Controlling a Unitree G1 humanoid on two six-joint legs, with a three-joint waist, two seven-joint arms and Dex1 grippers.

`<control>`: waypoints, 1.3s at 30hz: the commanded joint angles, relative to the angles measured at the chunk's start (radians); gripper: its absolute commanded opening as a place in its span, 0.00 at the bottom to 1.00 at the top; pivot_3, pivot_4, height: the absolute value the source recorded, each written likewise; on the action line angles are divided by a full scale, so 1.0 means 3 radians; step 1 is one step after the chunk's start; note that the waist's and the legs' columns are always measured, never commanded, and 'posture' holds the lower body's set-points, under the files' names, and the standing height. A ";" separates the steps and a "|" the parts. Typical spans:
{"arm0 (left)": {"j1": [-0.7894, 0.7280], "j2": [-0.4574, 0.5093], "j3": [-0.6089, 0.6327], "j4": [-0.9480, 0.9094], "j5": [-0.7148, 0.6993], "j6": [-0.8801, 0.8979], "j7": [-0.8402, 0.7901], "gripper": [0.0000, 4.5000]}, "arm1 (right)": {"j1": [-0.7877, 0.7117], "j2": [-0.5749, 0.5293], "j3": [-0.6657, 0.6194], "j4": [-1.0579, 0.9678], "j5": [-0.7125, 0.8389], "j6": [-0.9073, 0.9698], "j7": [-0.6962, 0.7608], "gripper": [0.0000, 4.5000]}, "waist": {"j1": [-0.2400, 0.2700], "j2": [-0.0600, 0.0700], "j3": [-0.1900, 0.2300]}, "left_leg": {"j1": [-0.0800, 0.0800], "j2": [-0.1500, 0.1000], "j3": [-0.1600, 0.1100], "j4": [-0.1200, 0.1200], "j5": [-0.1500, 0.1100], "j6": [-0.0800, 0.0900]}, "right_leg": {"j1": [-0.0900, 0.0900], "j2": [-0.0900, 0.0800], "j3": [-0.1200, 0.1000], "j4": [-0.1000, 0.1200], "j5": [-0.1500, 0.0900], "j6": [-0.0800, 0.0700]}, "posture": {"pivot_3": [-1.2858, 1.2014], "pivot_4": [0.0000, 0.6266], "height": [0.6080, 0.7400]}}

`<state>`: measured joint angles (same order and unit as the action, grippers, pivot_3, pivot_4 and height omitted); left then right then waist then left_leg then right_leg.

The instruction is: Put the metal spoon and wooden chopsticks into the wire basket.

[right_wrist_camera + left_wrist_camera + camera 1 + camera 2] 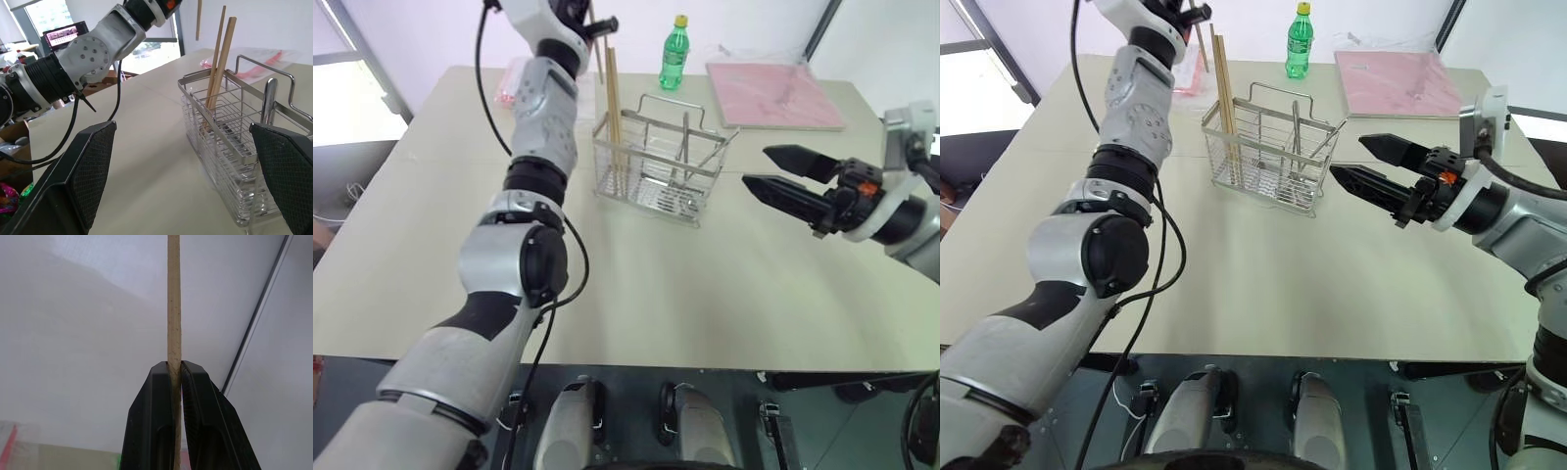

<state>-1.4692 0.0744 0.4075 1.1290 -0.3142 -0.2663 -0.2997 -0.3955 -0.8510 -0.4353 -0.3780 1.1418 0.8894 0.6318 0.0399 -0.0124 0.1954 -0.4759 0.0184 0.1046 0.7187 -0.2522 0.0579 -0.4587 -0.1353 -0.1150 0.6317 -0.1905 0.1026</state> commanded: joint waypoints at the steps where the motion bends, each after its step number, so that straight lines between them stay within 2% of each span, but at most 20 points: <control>1: -0.0012 -0.0048 -0.0108 -0.0006 0.0061 -0.0079 -0.0012 0.02 | 0.0048 -0.0025 -0.0193 -0.0157 0.0141 -0.0006 -0.0103 1.00 | -0.0001 0.0000 0.0000 | 0.0000 0.0000 0.0000 0.0000 0.0000 0.0000 | 0.0000 0.0000 0.0000 0.0000 0.0000 0.0000 | 0.52 0.24 0.69; 17: 0.0383 -0.0256 -0.0455 0.0024 0.0386 -0.0384 0.0043 0.02 | 0.0103 -0.0103 -0.0218 -0.0194 0.0342 -0.0014 -0.0299 1.00 | 0.0001 0.0000 0.0000 | -0.0001 0.0000 -0.0001 0.0000 -0.0002 0.0004 | -0.0002 0.0000 0.0000 0.0000 0.0000 -0.0001 | 0.52 0.24 0.69; 20: 0.0409 -0.0266 -0.0447 0.0003 0.0369 -0.0375 0.0041 0.26 | 0.0077 -0.0112 -0.0187 -0.0171 0.0351 -0.0022 -0.0310 1.00 | -0.0002 0.0000 0.0000 | -0.0001 0.0001 -0.0002 0.0000 -0.0003 0.0004 | -0.0002 0.0000 0.0000 0.0000 0.0000 -0.0001 | 0.52 0.24 0.69; 26: 0.0477 -0.0299 -0.0460 -0.0128 0.0345 -0.0327 0.0015 0.93 | 0.0060 -0.0128 -0.0161 -0.0125 0.0315 -0.0041 -0.0264 1.00 | 0.0001 0.0000 0.0000 | -0.0001 0.0001 -0.0002 0.0000 -0.0003 0.0005 | -0.0001 0.0000 0.0000 0.0000 0.0001 -0.0001 | 0.52 0.24 0.69; 27: 0.0490 -0.0299 -0.0462 -0.0174 0.0340 -0.0310 0.0015 1.00 | 0.0061 -0.0132 -0.0159 -0.0115 0.0304 -0.0046 -0.0251 1.00 | 0.0000 0.0000 0.0000 | -0.0001 0.0001 -0.0001 0.0000 -0.0003 0.0005 | -0.0001 0.0000 0.0000 0.0000 0.0001 -0.0001 | 0.52 0.24 0.69; 31: 0.0570 -0.0234 -0.0503 -0.0530 0.0340 -0.0138 0.0005 1.00 | 0.0051 -0.0152 -0.0146 -0.0078 0.0241 -0.0072 -0.0195 1.00 | -0.0002 0.0000 0.0000 | -0.0001 0.0001 -0.0002 0.0000 -0.0003 0.0005 | -0.0002 0.0000 0.0000 0.0000 0.0001 -0.0001 | 0.52 0.24 0.69; 34: 0.0626 -0.0024 -0.0530 -0.1215 0.0246 0.0387 -0.0023 1.00 | 0.0012 -0.0172 -0.0118 -0.0029 0.0164 -0.0100 -0.0137 1.00 | -0.0006 0.0000 0.0000 | -0.0001 0.0001 -0.0001 0.0000 -0.0003 0.0005 | -0.0002 0.0000 0.0001 0.0000 0.0001 -0.0002 | 0.52 0.24 0.69; 37: 0.0674 0.0330 -0.0574 -0.1894 0.0099 0.1204 -0.0163 1.00 | -0.0060 -0.0184 -0.0080 0.0051 0.0083 -0.0127 -0.0051 1.00 | -0.0027 0.0001 0.0000 | 0.0000 0.0004 -0.0001 -0.0001 -0.0003 0.0005 | -0.0004 0.0003 0.0003 0.0000 0.0001 -0.0002 | 0.52 0.24 0.69; 39: 0.0691 0.0684 -0.0616 -0.2232 0.0000 0.1764 -0.0396 1.00 | -0.0124 -0.0198 -0.0027 0.0139 -0.0015 -0.0167 0.0039 1.00 | -0.0036 0.0003 -0.0002 | 0.0000 0.0006 0.0000 -0.0002 -0.0003 0.0005 | -0.0004 0.0004 0.0003 0.0002 0.0001 -0.0002 | 0.52 0.24 0.69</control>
<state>-1.2499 0.2171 0.2407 0.5716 -0.2780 0.1207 -0.3569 -0.4022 -0.8878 -0.4386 -0.3443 1.1564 0.8695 0.6155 0.0291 -0.0116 0.1949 -0.4753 0.0200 0.1046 0.7181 -0.2530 0.0593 -0.4596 -0.1339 -0.1141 0.6325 -0.1903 0.1021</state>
